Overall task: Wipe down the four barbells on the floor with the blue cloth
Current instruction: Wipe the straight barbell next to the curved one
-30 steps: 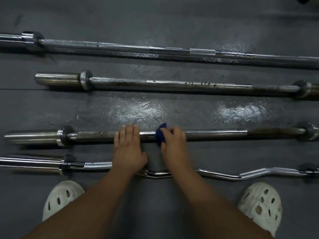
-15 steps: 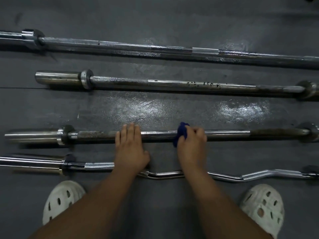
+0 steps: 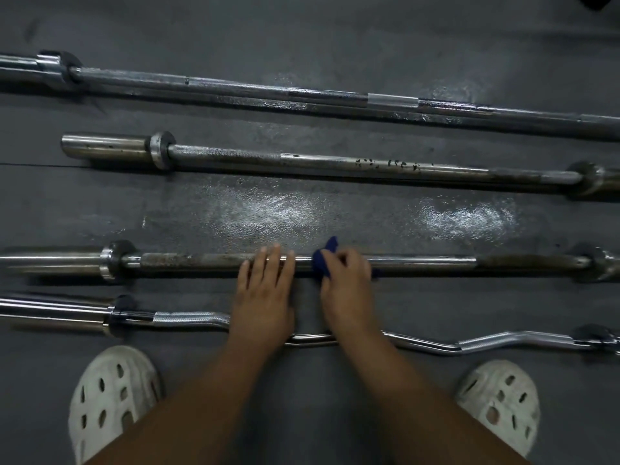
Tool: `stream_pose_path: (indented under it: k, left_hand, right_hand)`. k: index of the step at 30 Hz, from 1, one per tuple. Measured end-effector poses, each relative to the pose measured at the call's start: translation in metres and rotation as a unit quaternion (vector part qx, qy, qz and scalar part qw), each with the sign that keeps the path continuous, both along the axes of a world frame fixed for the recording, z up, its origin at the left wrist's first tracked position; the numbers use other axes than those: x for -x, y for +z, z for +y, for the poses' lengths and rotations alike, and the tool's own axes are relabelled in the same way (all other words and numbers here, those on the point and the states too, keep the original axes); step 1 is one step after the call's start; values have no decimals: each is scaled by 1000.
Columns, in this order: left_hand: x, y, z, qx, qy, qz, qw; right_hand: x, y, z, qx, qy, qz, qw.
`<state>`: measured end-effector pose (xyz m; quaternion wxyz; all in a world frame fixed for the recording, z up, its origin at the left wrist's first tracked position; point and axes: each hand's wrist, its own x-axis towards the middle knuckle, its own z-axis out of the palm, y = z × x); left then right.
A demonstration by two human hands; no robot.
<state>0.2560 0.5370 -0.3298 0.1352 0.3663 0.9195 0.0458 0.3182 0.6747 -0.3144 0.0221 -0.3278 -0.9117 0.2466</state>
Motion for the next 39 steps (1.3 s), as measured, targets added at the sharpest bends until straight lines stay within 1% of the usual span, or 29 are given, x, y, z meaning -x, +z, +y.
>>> stream_pose_path:
  k: [1,2,3,6,8,10,12,13,14,16,17,18,20,21,24,25,28,30,33,36,39]
  left_hand:
    - [-2,0,-1,-1,-15,4,1000]
    - [-4,0,-1,0,-22,5,1000]
    - [-5,0,-1,3,-19,2,1000]
    - [-5,2,5,24,0,-14,1000]
    - [-3,3,10,34,7,-25,999]
    - [-2,5,14,37,15,-31,999]
    - [-2,6,18,43,23,-33,998]
    - [-2,8,20,44,25,-33,998]
    - [-2,9,21,44,27,-32,998]
    - [-2,10,23,55,29,-30,998]
    - [-3,12,23,63,29,-31,997]
    - [-5,15,23,69,27,-29,997]
    - [-10,27,25,84,25,-21,996]
    - [-13,35,26,92,23,-16,995]
    - [-28,57,29,79,25,5,997]
    - [-34,64,31,70,27,12,997]
    - [-54,84,36,39,36,39,998]
    - [-66,102,43,46,37,29,998]
    - [-82,130,52,42,42,18,998]
    - [-92,139,59,16,49,7,999]
    - [-101,134,63,5,44,0,999]
  right_hand:
    - [2,0,0,0,46,-7,999]
    - [2,-1,4,-5,69,-9,998]
    - [0,-2,11,-9,62,-4,998]
    - [-16,-5,33,-19,-37,-3,999]
    - [-18,-3,32,-17,-69,-13,997]
    - [-11,-1,24,1,-35,7,999]
    - [-7,0,24,-12,60,10,998]
    - [-9,-2,32,-20,82,8,996]
    - [-12,-5,42,-16,56,6,998]
    - [-19,-4,54,4,-71,-1,997]
    - [-21,-1,53,20,-88,-7,996]
    - [-21,4,49,42,-55,-15,997]
    - [-26,10,46,65,65,-45,995]
    - [-27,14,54,64,72,-57,994]
    - [-31,35,88,77,-76,-98,989]
    - [-33,44,92,89,-96,-103,986]
    - [-36,73,86,125,-102,-48,986]
    - [-42,88,82,148,-123,-1,981]
    - [-57,103,78,183,-169,38,968]
    - [-75,115,79,196,-195,47,960]
    - [-95,119,82,173,-198,17,965]
